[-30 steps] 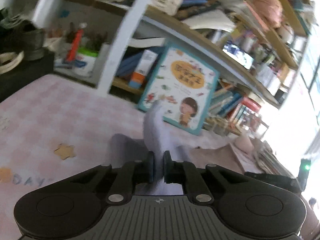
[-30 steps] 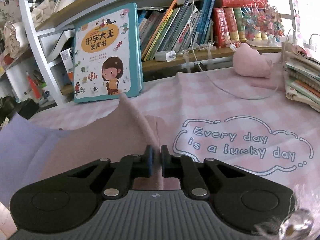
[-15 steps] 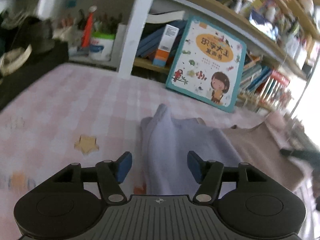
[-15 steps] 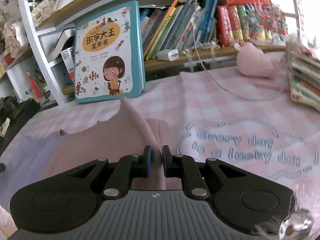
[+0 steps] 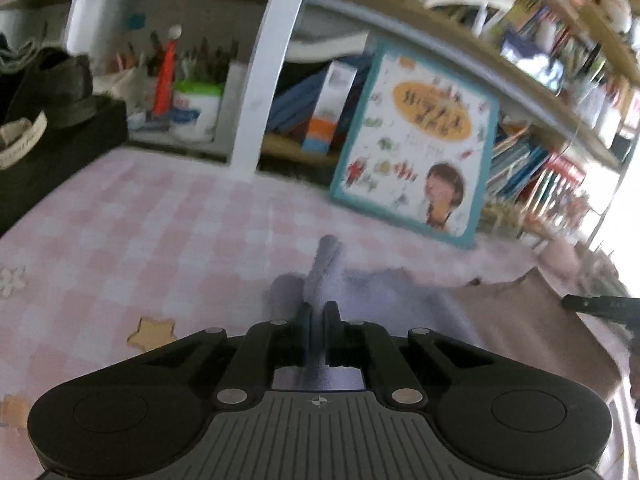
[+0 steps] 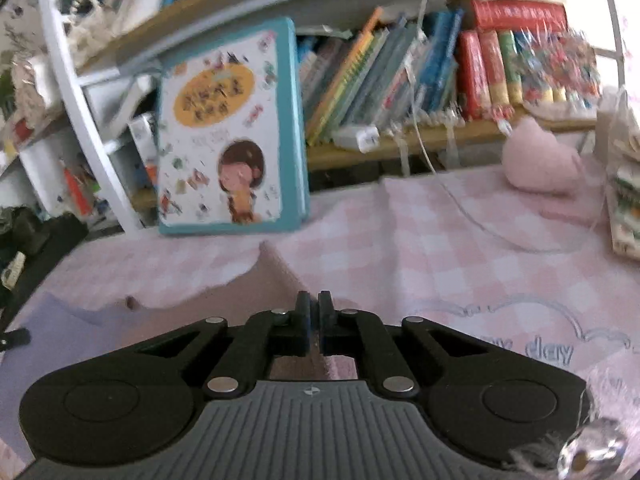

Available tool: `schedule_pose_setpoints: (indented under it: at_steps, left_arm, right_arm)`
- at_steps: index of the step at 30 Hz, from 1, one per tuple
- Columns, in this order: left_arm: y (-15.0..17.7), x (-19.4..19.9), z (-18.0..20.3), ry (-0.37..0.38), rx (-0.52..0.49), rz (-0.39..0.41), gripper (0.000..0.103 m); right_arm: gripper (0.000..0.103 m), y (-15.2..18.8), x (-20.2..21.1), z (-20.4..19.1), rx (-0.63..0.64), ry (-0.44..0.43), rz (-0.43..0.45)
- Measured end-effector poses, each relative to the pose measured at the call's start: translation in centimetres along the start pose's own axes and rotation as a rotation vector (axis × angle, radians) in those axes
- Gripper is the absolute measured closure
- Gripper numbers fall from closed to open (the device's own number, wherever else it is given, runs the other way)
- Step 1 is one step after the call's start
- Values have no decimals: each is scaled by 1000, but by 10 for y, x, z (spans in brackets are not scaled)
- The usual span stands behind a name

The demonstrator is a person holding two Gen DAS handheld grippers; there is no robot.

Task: Fold clothes

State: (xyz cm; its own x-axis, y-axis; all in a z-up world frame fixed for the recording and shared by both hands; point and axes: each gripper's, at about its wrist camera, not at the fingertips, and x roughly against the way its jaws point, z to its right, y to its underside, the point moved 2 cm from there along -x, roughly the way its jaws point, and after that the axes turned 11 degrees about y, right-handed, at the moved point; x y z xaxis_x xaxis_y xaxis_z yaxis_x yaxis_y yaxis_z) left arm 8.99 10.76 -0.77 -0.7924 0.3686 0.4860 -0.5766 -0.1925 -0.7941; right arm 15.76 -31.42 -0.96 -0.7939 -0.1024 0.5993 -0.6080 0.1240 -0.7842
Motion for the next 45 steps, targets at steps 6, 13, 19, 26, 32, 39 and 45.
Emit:
schedule_pose_setpoints:
  at_steps: [6, 13, 19, 26, 32, 39, 45]
  left_arm:
    - [4, 3, -3, -42, -2, -8, 60]
    - [23, 38, 0, 35, 60, 7, 40]
    - [24, 36, -6, 37, 84, -5, 41]
    - [22, 32, -14, 26, 95, -11, 60]
    - [17, 32, -25, 12, 111, -6, 60]
    - [14, 40, -47, -20, 134, -3, 60]
    - [17, 47, -50, -27, 163, 27, 55]
  right_arm:
    - [90, 6, -1, 9, -36, -3, -21]
    - [74, 25, 31, 29, -56, -26, -72]
    - [85, 42, 46, 40, -182, -100, -122]
    - [91, 48, 52, 22, -236, -116, -126]
    - [91, 51, 46, -12, -229, -198, -143]
    - [91, 52, 38, -43, -176, -210, -144]
    - [82, 50, 43, -55, -50, -131, -92]
